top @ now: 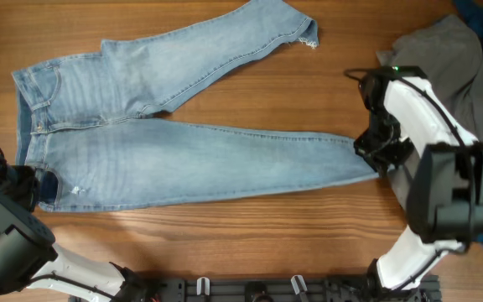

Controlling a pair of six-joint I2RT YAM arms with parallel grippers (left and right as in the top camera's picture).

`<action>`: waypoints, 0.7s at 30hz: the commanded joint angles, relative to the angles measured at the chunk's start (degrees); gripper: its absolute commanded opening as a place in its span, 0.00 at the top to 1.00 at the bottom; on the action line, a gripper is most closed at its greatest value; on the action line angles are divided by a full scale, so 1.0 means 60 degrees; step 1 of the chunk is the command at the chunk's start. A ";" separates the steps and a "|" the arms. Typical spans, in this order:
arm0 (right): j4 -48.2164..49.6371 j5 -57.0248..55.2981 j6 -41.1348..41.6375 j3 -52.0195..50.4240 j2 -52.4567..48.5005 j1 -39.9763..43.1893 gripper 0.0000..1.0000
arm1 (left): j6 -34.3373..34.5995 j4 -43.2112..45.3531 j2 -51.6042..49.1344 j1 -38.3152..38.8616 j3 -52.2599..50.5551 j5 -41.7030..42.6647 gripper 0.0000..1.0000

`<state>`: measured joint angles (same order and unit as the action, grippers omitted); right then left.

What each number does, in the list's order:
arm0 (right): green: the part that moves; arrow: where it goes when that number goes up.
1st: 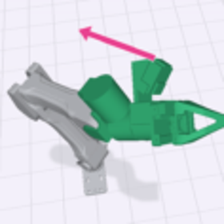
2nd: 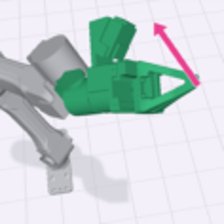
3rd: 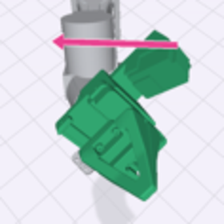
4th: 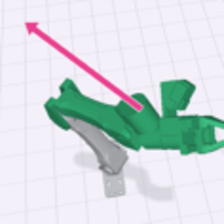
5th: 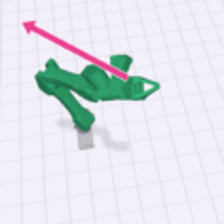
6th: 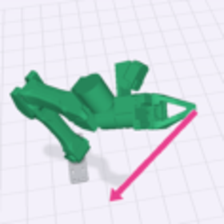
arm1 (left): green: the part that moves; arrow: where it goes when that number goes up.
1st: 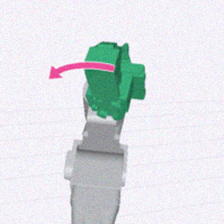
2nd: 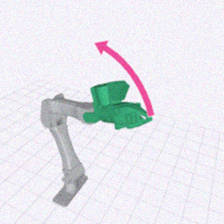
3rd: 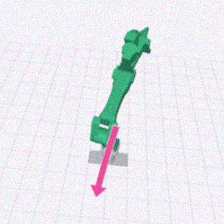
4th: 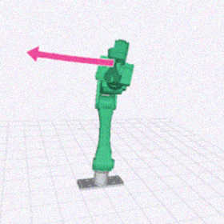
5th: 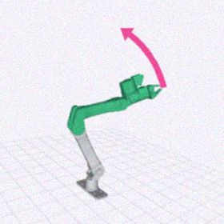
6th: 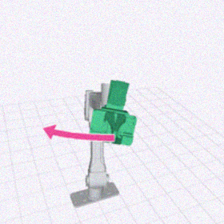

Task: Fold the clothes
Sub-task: 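Grasp a leg hem with the right gripper and pull it right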

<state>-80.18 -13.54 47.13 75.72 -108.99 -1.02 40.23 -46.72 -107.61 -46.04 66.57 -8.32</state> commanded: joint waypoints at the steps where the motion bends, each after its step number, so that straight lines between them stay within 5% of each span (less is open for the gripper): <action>1: 0.0528 0.0018 -0.0080 -0.1413 0.0831 0.0040 0.96 | 0.0229 0.0047 -0.0011 -0.0058 -0.0124 -0.0270 0.96; 5: 0.1257 0.0066 -0.0113 -0.1996 0.1293 0.0040 0.84 | 0.0229 0.0036 -0.0011 -0.0058 -0.0124 -0.0270 0.96; 6: 0.1275 0.0087 -0.0113 -0.1920 0.1355 0.0040 0.01 | 0.0229 0.0025 -0.0011 -0.0058 -0.0124 -0.0270 0.96; 14: 0.3654 0.3548 -0.4200 -0.0262 0.1810 0.0040 0.00 | 0.0229 -0.0011 -0.0011 -0.0058 -0.0124 -0.0262 0.96; 21: 1.0054 0.5235 -0.3865 -0.0124 0.1468 -0.0051 0.09 | 0.0229 -0.0007 -0.0011 -0.0058 -0.0124 -0.0189 0.96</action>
<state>-28.84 13.26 24.86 74.04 -99.53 -0.97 40.23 -46.70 -107.61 -46.06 66.59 -8.34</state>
